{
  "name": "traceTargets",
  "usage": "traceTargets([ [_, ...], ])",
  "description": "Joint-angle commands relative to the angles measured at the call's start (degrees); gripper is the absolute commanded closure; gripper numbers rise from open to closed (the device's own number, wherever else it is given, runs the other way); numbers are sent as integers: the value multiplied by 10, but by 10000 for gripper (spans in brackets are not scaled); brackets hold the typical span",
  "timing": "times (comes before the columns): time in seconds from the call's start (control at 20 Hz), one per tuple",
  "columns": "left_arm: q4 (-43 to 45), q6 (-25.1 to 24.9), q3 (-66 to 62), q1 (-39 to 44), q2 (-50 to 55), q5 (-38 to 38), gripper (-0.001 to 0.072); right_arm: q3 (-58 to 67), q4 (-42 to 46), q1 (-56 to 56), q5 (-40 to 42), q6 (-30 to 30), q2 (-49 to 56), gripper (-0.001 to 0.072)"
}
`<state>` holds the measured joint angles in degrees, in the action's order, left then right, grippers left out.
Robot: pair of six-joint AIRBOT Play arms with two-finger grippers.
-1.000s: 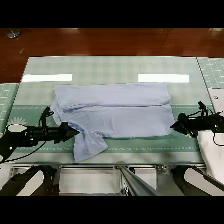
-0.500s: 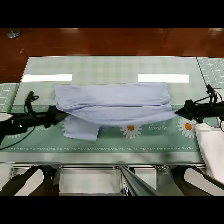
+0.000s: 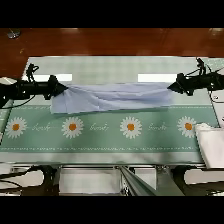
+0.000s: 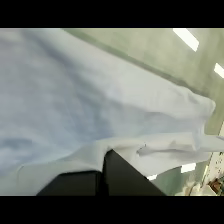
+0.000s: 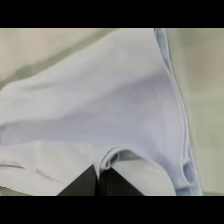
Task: Fold the shirts.
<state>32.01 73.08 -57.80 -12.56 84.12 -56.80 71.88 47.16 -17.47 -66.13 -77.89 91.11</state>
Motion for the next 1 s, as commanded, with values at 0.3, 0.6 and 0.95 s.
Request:
traceTargets([
  [0.3, 122, 58, -96, -1, 92, -23, 576, 127, -12, 16, 5, -72, 133, 209],
  [0.6, 253, 72, -165, -94, 72, -218, 1, 134, 81, -56, -97, -64, 122, 85],
  [0.95, 90, -18, 9, -53, -95, 4, 1, 94, 69, -9, -110, -48, 145, 85],
])
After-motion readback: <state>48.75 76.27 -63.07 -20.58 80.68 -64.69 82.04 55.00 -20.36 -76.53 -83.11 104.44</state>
